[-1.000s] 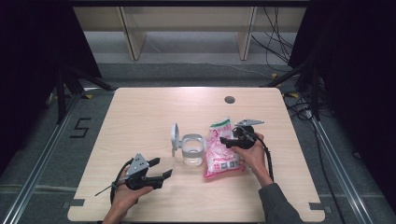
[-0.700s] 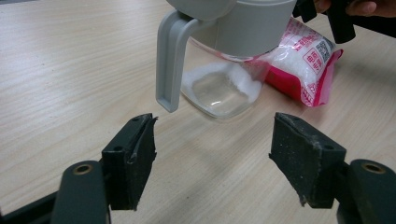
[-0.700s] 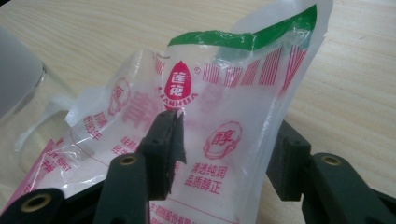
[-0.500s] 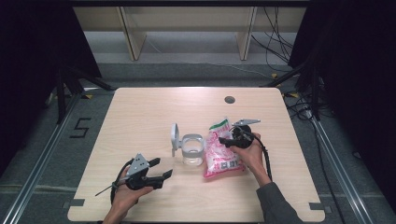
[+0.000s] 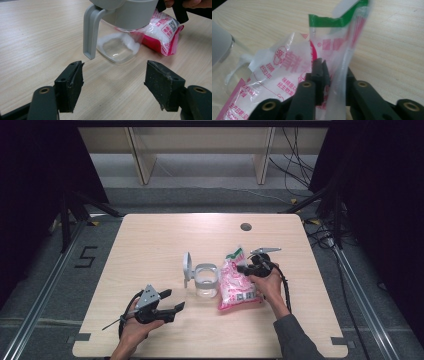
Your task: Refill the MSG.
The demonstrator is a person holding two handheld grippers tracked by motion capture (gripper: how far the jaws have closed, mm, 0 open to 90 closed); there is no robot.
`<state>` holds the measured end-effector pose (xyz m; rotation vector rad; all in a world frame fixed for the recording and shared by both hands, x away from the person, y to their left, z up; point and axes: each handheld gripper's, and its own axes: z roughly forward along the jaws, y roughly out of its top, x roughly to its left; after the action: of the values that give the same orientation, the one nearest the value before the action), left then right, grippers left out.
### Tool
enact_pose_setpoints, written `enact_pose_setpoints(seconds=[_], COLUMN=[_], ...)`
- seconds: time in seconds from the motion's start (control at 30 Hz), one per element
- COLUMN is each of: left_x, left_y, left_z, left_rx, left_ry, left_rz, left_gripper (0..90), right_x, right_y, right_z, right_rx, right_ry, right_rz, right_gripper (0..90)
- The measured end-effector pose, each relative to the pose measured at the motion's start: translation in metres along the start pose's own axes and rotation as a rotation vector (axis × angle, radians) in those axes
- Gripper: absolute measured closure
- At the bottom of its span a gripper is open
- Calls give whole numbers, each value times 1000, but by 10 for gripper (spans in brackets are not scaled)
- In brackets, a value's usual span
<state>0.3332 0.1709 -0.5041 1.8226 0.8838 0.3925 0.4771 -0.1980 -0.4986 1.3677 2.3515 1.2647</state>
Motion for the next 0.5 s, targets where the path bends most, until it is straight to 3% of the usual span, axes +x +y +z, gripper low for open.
enact_pose_setpoints(seconds=[0.13, 0.33, 0.5], left_x=[0, 1, 1], left_y=[0, 1, 2], left_z=[0, -2, -4], left_rx=[-6, -14, -4], left_ry=[-6, 1, 4], left_rz=[-1, -2, 7], left_gripper=[302, 302, 302], right_x=[1, 2, -1], right_y=[-1, -4, -15], right_z=[-2, -6, -23], right_rx=[-16, -29, -38], right_ry=[-26, -29, -64], right_rz=[-22, -25, -45], right_gripper=[892, 900, 900])
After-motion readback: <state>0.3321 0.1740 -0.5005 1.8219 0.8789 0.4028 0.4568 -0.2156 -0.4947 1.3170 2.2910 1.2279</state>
